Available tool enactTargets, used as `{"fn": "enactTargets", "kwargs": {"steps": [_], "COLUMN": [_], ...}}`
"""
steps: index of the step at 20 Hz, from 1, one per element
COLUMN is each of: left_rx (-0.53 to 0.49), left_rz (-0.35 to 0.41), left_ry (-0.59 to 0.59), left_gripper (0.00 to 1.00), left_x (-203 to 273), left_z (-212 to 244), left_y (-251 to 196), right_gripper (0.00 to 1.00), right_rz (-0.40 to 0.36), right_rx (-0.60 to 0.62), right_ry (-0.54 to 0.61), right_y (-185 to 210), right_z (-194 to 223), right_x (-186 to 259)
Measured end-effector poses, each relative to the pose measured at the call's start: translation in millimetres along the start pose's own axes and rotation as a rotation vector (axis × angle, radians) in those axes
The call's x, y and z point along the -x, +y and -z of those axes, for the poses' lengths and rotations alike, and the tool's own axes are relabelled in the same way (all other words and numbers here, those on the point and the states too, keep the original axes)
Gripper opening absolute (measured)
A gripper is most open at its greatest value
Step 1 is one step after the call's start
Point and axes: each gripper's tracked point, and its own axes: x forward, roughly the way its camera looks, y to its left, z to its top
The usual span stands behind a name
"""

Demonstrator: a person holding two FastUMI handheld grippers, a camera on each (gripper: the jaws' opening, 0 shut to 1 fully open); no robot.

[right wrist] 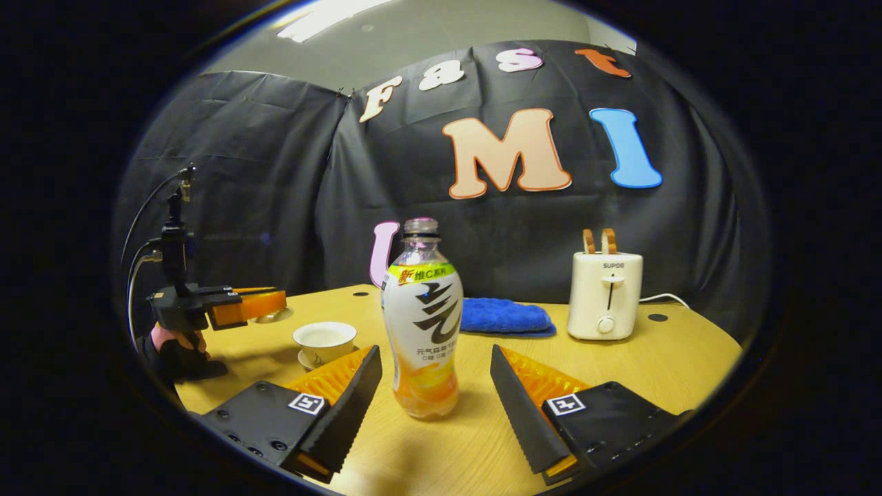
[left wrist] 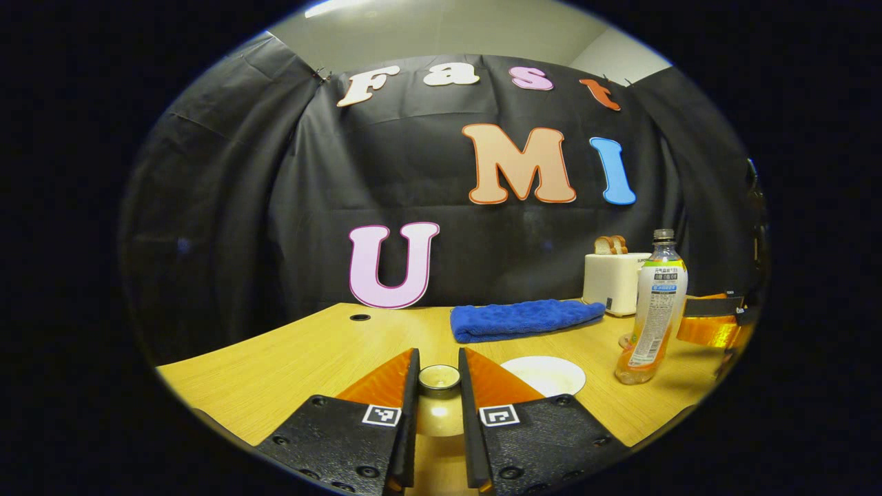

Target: Open the teacup lid with one hand, grasp the water bottle and pour water into the teacup with the other hand; after pouring, place the water bottle on the coaster and then close the teacup lid.

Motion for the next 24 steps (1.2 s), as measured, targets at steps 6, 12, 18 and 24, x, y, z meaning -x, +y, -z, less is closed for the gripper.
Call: {"fn": "enactTargets", "kwargs": {"steps": [6,12,18,24], "left_rx": [0.0,0.001,0.002,-0.001], "left_rz": [-0.011,-0.011,-0.012,-0.035], "left_ry": [0.001,0.003,0.005,0.004], "left_gripper": [0.27,0.27,0.27,0.27], "left_x": [0.8,0.8,1.0,1.4], "left_z": [0.2,0.2,-0.7,-0.7], "left_y": [4.4,4.2,4.2,10.1], "right_gripper": [0.96,1.0,0.71,0.66], "right_rz": [0.034,0.068,0.079,0.145], "right_rx": [0.029,0.153,0.321,0.547], "right_ry": [0.13,0.162,0.138,0.141], "right_y": [2.7,10.3,24.4,4.6], "right_z": [17.1,21.1,16.1,2.2], "right_x": [-30.8,-53.8,-57.9,-49.3]}}
